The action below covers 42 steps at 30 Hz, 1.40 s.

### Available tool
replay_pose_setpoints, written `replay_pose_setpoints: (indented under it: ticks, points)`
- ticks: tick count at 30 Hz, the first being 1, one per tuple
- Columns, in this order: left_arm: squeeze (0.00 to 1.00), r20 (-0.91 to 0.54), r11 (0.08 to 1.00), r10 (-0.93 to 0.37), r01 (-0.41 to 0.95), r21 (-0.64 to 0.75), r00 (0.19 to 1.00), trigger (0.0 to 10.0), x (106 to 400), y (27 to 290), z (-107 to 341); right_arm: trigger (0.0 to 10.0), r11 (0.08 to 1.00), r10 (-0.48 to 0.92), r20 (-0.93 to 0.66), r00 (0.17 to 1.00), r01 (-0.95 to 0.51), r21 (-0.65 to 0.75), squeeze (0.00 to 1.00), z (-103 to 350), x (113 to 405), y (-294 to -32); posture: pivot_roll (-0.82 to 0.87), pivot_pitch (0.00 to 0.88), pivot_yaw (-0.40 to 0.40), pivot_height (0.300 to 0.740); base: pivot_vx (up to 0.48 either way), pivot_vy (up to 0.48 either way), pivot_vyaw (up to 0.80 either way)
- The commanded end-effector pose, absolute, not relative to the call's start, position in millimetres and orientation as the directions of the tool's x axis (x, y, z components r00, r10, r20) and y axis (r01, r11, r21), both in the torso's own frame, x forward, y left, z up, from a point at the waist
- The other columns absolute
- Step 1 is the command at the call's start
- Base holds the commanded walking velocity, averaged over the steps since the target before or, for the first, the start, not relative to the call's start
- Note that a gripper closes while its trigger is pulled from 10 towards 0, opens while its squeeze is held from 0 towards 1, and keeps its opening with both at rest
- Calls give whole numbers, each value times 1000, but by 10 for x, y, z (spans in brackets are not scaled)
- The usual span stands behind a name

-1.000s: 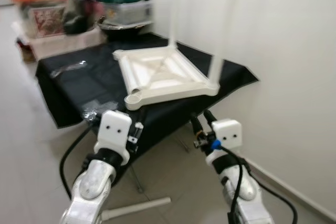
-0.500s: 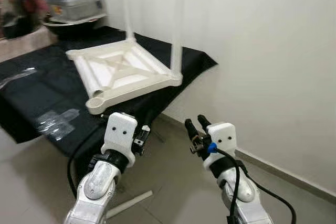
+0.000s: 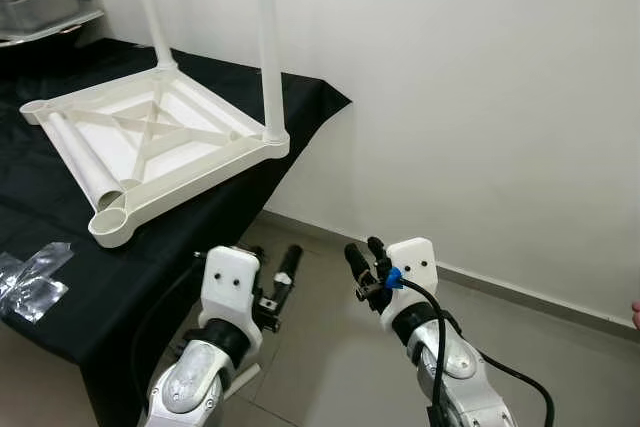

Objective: Building children table

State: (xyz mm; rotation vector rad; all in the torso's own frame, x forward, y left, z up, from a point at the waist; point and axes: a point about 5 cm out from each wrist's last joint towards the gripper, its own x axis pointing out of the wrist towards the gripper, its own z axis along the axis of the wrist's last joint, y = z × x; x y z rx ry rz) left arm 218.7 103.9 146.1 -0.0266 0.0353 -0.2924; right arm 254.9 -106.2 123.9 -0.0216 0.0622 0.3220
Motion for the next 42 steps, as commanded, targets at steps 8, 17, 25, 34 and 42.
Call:
replay_pose_setpoints:
  ticks: [8, 17, 25, 34, 42]
  points:
    - [0, -90, 938, -346, 346, -17, 934, 10000, 2120, 953, 1302, 10000, 950, 312, -83, 947, -313, -5, 0, 1201, 2548, -1042, 55, 36, -12, 740, 0, 180, -800]
    - [0, -84, 939, -343, 342, -19, 936, 10000, 2130, 964, 1323, 10000, 946, 322, -82, 943, -324, -19, 0, 1221, 2542, -1028, 57, 31, -15, 740, 0, 0, -800]
    - [0, -70, 942, -334, 334, -2, 940, 10000, 2155, 984, 1332, 10000, 944, 326, -81, 942, -329, -30, 0, 1216, 2538, -1014, 54, 24, -13, 740, 0, 0, -800]
    - [0, -65, 945, -326, 327, 8, 943, 10000, 2179, 998, 1339, 10000, 941, 331, -83, 940, -336, -48, 0, 1213, 2532, -1011, 53, 19, -17, 740, 0, 0, -800]
    - [0, -62, 950, -310, 312, 13, 949, 10000, 2205, 1039, 1344, 10000, 935, 343, -91, 935, -349, -59, 0, 1201, 2524, -994, 51, 16, -18, 740, 0, 0, -492]
